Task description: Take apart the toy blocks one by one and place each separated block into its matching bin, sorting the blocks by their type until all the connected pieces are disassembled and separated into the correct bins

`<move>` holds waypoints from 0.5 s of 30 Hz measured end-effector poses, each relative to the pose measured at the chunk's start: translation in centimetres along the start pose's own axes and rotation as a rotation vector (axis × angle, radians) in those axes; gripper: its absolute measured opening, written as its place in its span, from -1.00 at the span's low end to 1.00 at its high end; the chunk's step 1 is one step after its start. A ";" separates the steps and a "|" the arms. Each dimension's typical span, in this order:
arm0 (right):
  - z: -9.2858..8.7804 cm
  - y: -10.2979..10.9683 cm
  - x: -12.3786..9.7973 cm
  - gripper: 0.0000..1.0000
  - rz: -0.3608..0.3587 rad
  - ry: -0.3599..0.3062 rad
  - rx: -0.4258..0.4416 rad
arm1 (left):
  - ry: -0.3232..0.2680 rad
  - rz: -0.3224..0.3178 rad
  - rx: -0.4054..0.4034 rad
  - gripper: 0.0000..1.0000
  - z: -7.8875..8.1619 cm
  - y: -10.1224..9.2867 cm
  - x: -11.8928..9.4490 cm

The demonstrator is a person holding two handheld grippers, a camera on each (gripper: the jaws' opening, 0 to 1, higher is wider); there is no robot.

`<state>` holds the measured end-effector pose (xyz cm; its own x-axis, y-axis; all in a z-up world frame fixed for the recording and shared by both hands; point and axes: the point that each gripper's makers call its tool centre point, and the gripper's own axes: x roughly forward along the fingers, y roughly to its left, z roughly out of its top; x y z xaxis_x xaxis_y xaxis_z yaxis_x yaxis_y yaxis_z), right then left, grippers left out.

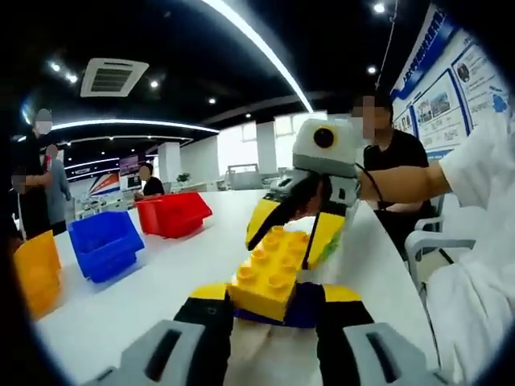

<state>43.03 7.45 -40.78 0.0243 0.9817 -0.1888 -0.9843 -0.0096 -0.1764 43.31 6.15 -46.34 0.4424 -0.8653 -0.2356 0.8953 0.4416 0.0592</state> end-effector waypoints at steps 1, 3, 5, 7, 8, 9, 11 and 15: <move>0.9 -0.3 -0.1 -0.51 -0.005 -0.032 0.029 | 0.000 0.000 0.002 -0.17 0.0 0.0 0.0; 1.8 -1.0 -0.4 -0.52 -0.022 -0.053 0.029 | 0.001 -0.002 0.008 -0.17 0.1 0.0 0.0; 2.2 -1.5 -0.6 -0.52 -0.024 -0.068 0.039 | 0.001 -0.002 0.008 -0.17 0.1 0.1 0.0; 2.4 -1.6 -0.8 -0.52 -0.019 -0.080 0.050 | 0.001 -0.002 0.008 -0.17 0.1 0.3 0.0; 2.7 -1.7 -1.0 -0.52 -0.024 -0.093 0.055 | 0.001 0.001 0.008 -0.17 0.1 0.5 0.0; 3.3 -2.2 -1.2 -0.52 -0.044 -0.117 0.063 | 0.001 0.001 0.007 -0.17 0.1 0.5 0.0; 4.7 -3.3 -1.6 -0.52 -0.075 -0.163 0.085 | 0.001 0.002 0.012 -0.17 0.2 0.4 0.0; 6.8 -6.5 -1.6 -0.52 -0.149 -0.184 0.120 | 0.000 0.002 0.016 -0.17 0.3 0.2 0.0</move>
<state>48.16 7.24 -32.81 0.1490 0.9888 0.0118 -0.9862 0.1495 -0.0711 43.54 6.16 -46.07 0.4439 -0.8646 -0.2357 0.8953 0.4392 0.0749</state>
